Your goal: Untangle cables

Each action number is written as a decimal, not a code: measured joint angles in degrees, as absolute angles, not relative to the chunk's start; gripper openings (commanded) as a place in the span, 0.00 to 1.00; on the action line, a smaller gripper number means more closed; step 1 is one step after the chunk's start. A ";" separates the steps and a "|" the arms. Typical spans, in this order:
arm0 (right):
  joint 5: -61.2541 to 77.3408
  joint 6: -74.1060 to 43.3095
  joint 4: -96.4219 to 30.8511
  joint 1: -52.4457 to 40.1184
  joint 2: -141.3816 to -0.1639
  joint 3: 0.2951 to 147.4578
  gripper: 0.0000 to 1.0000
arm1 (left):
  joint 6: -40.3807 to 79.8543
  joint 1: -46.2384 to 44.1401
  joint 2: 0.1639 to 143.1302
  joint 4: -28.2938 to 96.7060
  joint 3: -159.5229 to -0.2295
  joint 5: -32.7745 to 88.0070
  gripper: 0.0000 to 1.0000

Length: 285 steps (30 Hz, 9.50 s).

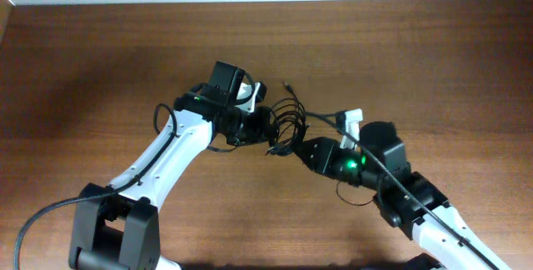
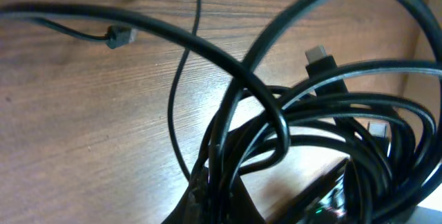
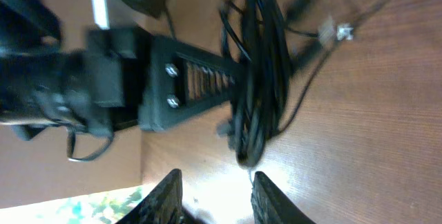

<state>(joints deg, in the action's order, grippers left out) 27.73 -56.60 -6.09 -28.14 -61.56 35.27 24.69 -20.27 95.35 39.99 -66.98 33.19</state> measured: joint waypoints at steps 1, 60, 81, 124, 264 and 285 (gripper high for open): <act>24.12 -58.41 -7.25 -30.87 -61.56 35.27 0.40 | 29.93 -20.27 95.35 40.05 -66.98 32.97 0.00; 12.12 -46.70 0.47 -31.20 -65.58 36.16 0.04 | -15.25 -13.15 95.83 43.07 -67.07 53.23 0.99; 6.31 -46.30 0.23 -31.22 -65.76 36.16 0.04 | 64.77 -18.48 95.79 52.18 -68.14 40.18 0.47; 28.71 -41.58 -0.34 -31.22 -66.39 36.03 0.04 | 36.12 -6.96 95.90 51.62 -67.83 41.82 0.43; 20.97 -31.27 -29.41 -41.74 -74.46 44.21 0.45 | 22.76 -9.39 95.90 48.25 -67.81 22.98 0.56; 17.80 -31.31 -29.10 -41.74 -74.54 44.21 0.49 | 30.59 -15.90 101.65 28.82 -58.15 3.07 0.17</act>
<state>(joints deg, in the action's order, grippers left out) 17.80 -31.31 -29.10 -41.74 -74.54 44.21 30.59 -15.90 101.65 28.82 -58.15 3.07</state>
